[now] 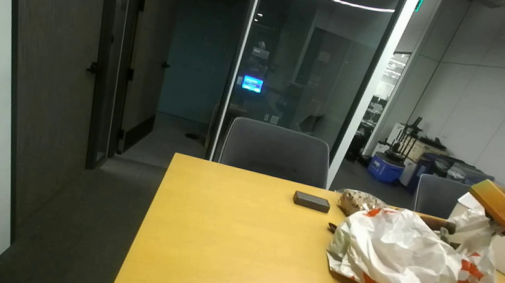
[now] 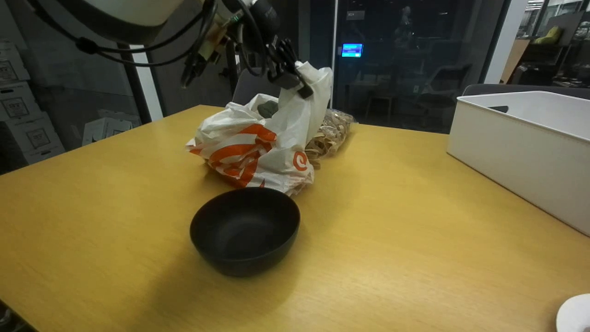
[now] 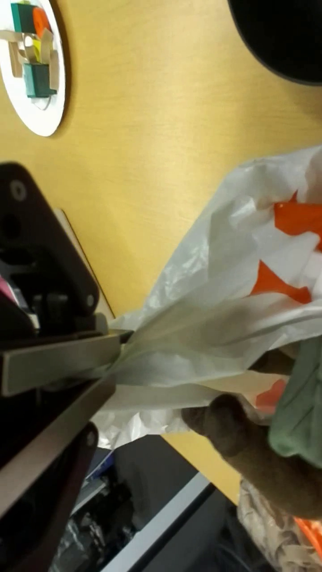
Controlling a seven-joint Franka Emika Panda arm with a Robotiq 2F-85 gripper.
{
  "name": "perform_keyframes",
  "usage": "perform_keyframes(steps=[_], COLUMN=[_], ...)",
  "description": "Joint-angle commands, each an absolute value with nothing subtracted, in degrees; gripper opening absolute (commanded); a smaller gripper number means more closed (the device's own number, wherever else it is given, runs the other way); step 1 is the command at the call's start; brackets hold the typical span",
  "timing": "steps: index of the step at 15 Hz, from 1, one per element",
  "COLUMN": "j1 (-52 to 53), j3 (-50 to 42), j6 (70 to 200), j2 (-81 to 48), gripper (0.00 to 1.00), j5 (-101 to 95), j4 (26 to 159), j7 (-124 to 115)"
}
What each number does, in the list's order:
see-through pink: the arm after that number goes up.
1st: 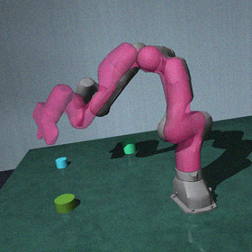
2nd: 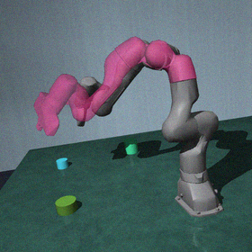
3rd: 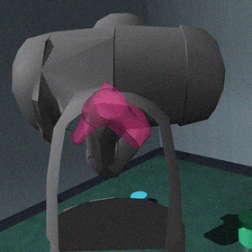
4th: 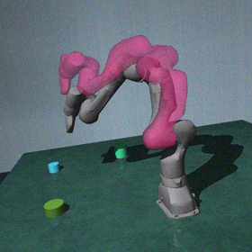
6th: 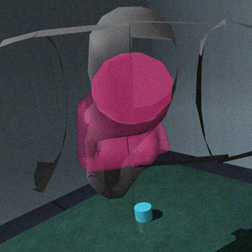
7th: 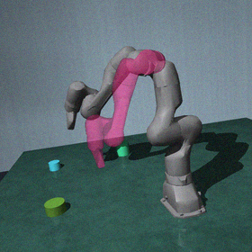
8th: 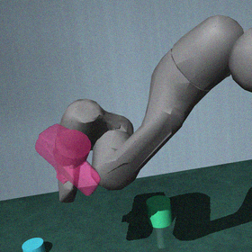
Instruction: Put the items on the table in the plastic bag
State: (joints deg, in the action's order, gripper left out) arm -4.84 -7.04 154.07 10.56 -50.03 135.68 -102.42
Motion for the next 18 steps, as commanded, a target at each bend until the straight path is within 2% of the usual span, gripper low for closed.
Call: perform_keyframes(steps=[1,7,8,9,10,18], j1=[-6.4,-4.9,-4.5,-4.3,-6.0,-4.0], j3=[-6.4,-6.8,-7.1,-7.2,-5.3,-1.0], j6=[155.0,154.1,154.0,154.0,153.9,142.3], j2=[16.6,15.2,15.0,15.1,15.5,19.5], gripper=[0.02,0.03,0.12,0.28,0.31,0.92], j5=[-55.2,-54.5,-53.4,-53.3,-52.0,-43.2], j4=[137.9,137.9,138.2,138.4,138.8,136.3], j7=[-110.4,-108.5,-107.5,-106.4,-104.5,-85.3])
